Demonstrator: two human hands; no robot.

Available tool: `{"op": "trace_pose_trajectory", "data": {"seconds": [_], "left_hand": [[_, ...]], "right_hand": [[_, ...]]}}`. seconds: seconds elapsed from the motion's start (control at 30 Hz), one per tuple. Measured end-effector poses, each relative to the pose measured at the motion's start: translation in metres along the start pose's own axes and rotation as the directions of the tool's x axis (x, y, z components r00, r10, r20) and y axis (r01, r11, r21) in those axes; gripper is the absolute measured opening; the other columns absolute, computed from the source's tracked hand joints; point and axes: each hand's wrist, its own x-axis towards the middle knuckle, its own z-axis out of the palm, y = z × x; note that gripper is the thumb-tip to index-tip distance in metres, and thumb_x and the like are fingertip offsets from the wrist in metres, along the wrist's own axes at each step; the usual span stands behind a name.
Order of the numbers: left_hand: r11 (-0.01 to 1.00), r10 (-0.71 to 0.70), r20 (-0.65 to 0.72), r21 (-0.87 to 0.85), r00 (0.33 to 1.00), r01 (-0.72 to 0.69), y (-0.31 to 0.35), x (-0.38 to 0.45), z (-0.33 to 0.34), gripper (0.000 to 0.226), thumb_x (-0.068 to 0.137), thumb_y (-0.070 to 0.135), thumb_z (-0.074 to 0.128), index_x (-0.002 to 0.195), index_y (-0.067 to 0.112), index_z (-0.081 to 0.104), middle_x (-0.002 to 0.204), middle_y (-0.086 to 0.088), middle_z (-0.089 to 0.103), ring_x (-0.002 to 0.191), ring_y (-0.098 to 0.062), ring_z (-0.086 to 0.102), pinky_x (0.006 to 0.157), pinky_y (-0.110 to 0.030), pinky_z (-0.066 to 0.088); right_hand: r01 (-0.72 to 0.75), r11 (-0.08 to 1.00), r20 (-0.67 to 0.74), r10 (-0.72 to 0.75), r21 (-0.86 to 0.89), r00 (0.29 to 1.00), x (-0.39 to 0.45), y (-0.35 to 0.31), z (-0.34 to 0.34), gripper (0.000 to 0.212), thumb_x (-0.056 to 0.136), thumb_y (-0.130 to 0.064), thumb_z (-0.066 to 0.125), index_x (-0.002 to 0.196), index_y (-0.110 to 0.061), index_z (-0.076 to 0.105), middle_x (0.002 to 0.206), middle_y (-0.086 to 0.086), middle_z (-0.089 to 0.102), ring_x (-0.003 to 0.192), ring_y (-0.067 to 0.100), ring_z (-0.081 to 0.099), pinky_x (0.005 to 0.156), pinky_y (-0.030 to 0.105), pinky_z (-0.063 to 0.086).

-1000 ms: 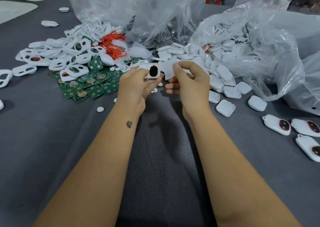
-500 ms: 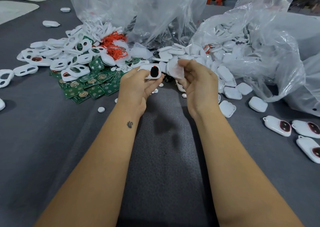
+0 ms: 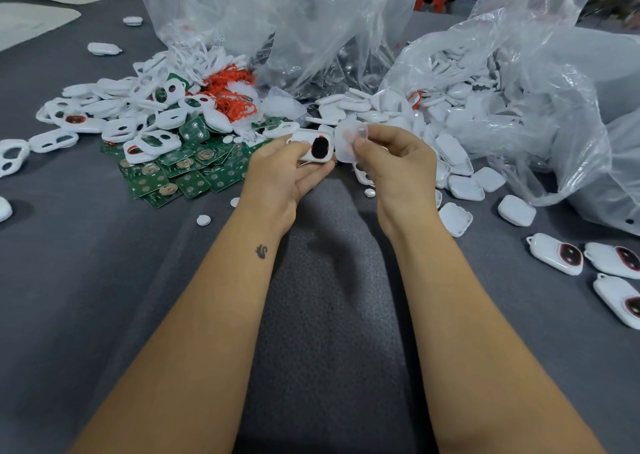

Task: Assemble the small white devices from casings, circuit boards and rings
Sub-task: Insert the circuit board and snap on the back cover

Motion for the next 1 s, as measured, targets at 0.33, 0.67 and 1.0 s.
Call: {"op": "trace_pose_trajectory", "data": {"seconds": [0.33,0.67,1.0], "left_hand": [[0.995,-0.089,0.037,-0.050,0.995,0.090,0.0023,-0.0011,0.0021,0.016,0.098,0.008,0.045,0.096,0.001,0.060,0.077,-0.015,0.074,0.073,-0.027,0.074,0.061,-0.030,0.059],[0.982,-0.184,0.135,-0.014,0.974,0.187,0.0054,-0.0063,0.0050,0.034,0.102,0.021,0.040,0.119,-0.004,0.056,0.102,-0.023,0.071,0.079,-0.034,0.072,0.066,-0.035,0.061],[0.970,-0.229,0.205,0.127,0.952,0.207,0.0045,-0.0086,0.0032,0.041,0.104,0.027,0.031,0.115,-0.001,0.059,0.091,-0.018,0.073,0.080,-0.028,0.073,0.073,-0.033,0.061]], "right_hand": [[-0.021,1.000,-0.032,0.021,0.003,0.999,-0.0007,-0.0066,-0.0013,0.017,0.084,-0.008,0.071,0.072,-0.020,0.073,0.060,-0.008,0.061,0.053,0.008,0.045,0.047,0.016,0.037],[0.021,0.998,0.021,-0.020,-0.056,1.000,0.0025,-0.0050,-0.0041,0.018,0.090,-0.006,0.059,0.077,-0.018,0.065,0.061,-0.012,0.057,0.058,0.005,0.047,0.053,0.016,0.038],[0.230,0.868,0.192,-0.160,-0.439,0.968,-0.0021,-0.0029,0.0009,0.014,0.094,-0.008,0.057,0.090,-0.017,0.067,0.098,0.003,0.066,0.090,0.007,0.058,0.083,0.016,0.044]]}}
